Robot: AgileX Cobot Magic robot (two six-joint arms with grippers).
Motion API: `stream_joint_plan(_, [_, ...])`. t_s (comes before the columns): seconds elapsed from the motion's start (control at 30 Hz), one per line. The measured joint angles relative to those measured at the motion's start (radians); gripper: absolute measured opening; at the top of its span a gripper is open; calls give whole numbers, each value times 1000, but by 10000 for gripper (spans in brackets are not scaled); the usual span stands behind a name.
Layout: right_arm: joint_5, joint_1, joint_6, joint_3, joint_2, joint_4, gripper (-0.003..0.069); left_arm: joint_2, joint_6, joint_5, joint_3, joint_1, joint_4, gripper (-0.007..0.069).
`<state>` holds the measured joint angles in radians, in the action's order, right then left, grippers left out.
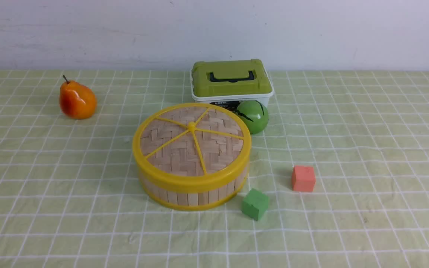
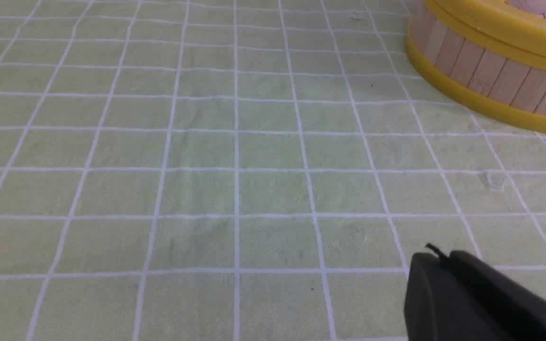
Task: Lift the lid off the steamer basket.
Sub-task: Use the left arm to lift the lid of the steamer
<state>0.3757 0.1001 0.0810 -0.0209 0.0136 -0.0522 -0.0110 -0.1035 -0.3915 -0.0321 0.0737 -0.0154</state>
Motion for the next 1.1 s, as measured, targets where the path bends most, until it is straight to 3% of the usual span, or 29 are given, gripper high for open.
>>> stream_joint_plan(1.1, [0,0,0,0,0,0,241,0,0,0,0,0,4,49])
